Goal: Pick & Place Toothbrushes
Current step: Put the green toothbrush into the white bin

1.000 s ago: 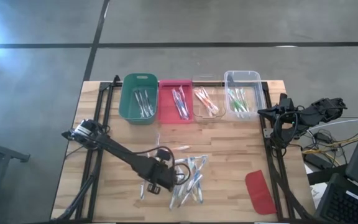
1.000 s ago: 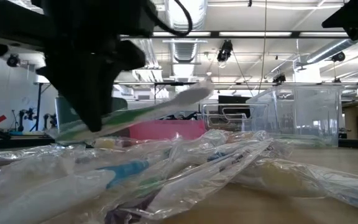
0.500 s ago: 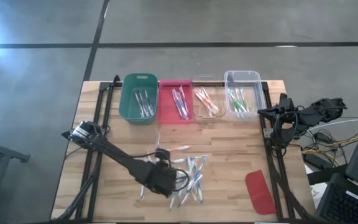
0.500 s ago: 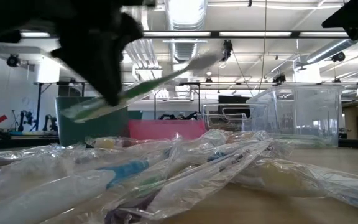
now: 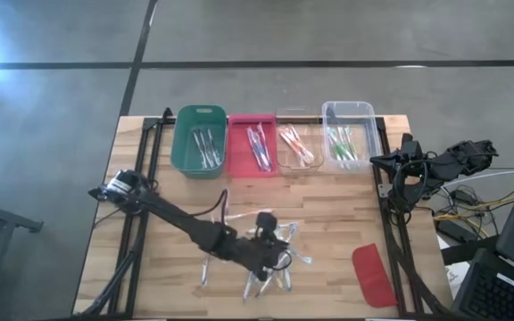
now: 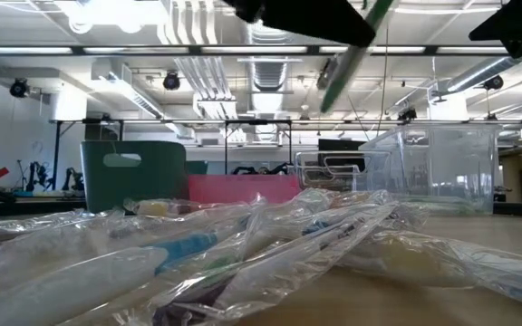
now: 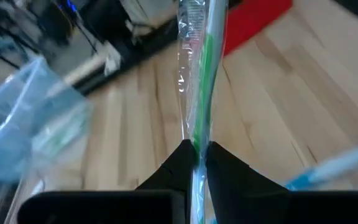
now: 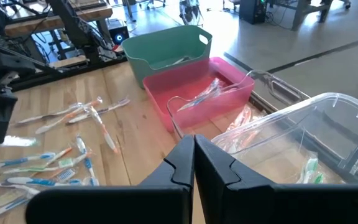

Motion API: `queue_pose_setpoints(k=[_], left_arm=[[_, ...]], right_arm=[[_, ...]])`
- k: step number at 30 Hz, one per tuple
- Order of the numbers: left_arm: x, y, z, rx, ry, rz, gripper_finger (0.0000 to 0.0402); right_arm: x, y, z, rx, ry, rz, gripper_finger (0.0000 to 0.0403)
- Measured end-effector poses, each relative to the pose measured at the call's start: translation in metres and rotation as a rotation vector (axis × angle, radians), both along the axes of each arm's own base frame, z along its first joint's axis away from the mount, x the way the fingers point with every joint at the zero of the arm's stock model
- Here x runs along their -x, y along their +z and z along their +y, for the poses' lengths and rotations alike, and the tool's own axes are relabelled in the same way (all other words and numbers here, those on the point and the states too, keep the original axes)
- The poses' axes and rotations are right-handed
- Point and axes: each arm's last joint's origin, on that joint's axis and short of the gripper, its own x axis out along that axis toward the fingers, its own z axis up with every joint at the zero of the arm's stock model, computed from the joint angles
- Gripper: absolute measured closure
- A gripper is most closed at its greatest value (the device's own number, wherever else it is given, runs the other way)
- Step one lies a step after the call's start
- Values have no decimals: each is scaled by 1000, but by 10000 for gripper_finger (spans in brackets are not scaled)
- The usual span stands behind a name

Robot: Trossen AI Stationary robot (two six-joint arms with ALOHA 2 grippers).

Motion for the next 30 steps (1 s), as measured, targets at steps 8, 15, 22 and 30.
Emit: queue_pose_setpoints(k=[8,15,22,30], left_arm=[[-9,-14,25,79,-83,-89,365],[-11,-12,50,166,-143,-250,365],[9,-10,64,258,-245,-376,365],[54,3,78,295,-242,-503,365]], right_arm=[[-5,3,3,-38,-9,-60,394],[-30,12,16,-16,46,-264,394],[-62,8,33,128,82,-286,394],[-102,-4,55,380,165,-105,394]])
